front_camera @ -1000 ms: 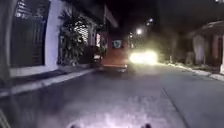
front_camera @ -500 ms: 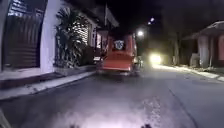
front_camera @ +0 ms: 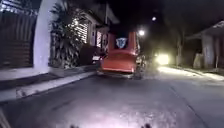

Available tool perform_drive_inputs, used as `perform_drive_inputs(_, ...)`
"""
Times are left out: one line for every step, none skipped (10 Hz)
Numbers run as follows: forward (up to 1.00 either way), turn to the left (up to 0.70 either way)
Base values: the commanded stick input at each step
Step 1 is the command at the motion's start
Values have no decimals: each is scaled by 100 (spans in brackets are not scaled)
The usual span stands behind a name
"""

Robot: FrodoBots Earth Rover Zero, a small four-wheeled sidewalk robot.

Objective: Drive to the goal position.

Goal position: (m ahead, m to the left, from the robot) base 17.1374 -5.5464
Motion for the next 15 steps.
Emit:
perform_drive_inputs(70, -35)
perform_drive_inputs(70, -35)
perform_drive_inputs(70, -35)
perform_drive_inputs(70, -35)
perform_drive_inputs(70, -35)
perform_drive_inputs(70, -23)
perform_drive_inputs(70, -2)
perform_drive_inputs(0, 0)
perform_drive_inputs(0, 0)
perform_drive_inputs(0, 0)
perform_drive_inputs(0, 0)
perform_drive_inputs(0, 0)
perform_drive_inputs(0, 0)
perform_drive_inputs(0, 0)
perform_drive_inputs(0, 0)
